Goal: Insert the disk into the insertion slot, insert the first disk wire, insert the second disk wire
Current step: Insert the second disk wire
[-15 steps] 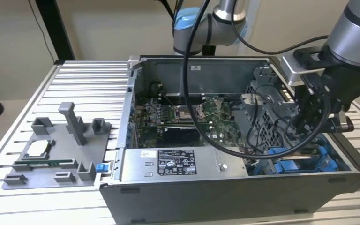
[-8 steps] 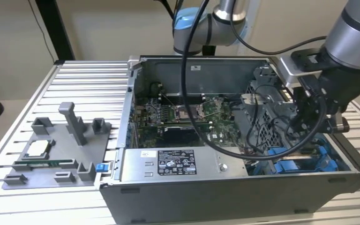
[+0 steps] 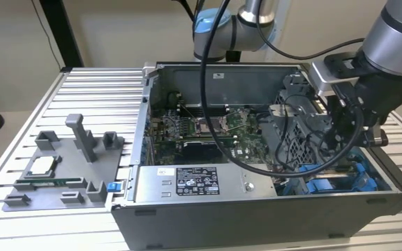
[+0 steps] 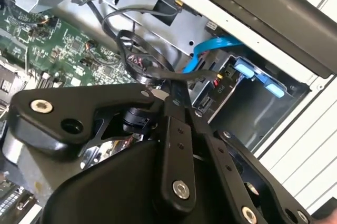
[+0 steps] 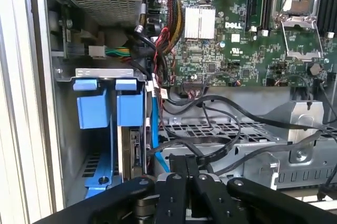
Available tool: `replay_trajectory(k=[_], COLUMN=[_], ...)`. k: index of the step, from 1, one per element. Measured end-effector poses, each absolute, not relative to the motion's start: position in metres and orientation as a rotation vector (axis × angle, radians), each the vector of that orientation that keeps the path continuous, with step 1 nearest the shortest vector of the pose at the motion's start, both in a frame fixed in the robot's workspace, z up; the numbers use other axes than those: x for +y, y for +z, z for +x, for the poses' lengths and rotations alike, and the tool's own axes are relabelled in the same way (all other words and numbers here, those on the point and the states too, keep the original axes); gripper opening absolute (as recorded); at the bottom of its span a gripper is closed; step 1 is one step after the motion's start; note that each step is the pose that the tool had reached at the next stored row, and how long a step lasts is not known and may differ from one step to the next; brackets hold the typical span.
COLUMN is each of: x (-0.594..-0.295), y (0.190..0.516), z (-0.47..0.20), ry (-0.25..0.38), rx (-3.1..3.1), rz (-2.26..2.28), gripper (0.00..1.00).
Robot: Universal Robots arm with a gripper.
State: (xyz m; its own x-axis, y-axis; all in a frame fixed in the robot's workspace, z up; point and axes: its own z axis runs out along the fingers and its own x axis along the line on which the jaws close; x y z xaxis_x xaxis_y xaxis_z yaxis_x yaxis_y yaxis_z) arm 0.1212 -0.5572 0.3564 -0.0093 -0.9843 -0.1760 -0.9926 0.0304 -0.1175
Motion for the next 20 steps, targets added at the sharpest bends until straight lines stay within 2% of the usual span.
replay_trajectory(k=[1,2,9,15,20], x=[-0.558,-0.558,-0.564,-0.568,-0.580], y=[0.359,0.362,0.370,0.395,0.393], z=[0.121,0.121,0.120,0.120,0.120], ry=[0.059,0.060,0.062,0.063,0.049], rx=[2.093,2.093,2.092,2.092,2.099], rz=[-2.051,-2.051,-2.050,-2.050,-2.058], gripper=[0.00,1.00,1.00,1.00,1.00])
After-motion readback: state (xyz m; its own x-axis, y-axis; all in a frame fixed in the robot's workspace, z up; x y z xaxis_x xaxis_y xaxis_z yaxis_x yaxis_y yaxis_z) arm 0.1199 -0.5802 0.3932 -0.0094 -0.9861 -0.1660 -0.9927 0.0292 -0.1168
